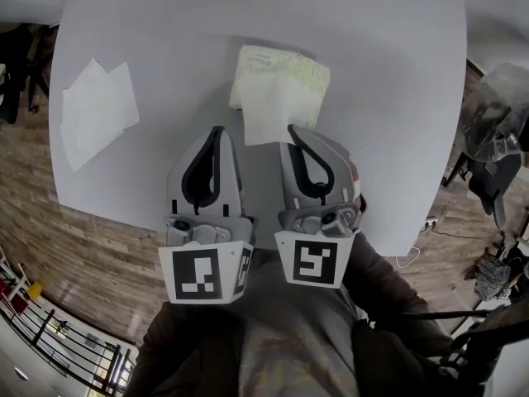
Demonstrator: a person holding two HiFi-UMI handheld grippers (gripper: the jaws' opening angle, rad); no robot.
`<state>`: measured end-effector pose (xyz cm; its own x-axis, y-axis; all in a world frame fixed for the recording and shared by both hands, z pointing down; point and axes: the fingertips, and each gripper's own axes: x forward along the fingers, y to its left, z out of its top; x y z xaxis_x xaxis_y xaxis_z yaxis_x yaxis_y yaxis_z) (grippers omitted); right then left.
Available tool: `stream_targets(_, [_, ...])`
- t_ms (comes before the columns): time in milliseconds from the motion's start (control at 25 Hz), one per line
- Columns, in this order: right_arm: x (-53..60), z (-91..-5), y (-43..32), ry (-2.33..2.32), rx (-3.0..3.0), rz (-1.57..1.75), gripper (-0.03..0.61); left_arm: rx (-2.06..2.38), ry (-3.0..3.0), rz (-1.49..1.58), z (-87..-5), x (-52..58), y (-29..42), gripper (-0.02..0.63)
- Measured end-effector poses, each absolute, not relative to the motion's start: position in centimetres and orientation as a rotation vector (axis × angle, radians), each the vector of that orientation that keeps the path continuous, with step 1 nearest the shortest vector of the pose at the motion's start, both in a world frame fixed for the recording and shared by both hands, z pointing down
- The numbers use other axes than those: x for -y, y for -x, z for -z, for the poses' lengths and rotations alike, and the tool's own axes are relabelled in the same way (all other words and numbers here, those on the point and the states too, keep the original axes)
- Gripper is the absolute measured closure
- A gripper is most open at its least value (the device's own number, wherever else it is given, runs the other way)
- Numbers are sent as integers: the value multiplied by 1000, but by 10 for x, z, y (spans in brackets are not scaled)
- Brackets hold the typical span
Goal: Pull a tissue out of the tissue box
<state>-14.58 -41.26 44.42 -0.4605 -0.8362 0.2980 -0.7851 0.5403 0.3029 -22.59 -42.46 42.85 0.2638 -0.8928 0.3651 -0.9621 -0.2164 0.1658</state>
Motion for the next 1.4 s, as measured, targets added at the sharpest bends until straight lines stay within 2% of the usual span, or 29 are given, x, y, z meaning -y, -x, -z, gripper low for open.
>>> stream_targets(1080, [379, -196, 124, -1569, 2658, 303, 575, 1798, -2523, 89, -214, 383, 201, 617])
stream_targets(1400, [362, -175, 121, -1555, 2736, 217, 575, 1809, -2600, 131, -182, 363, 195, 617])
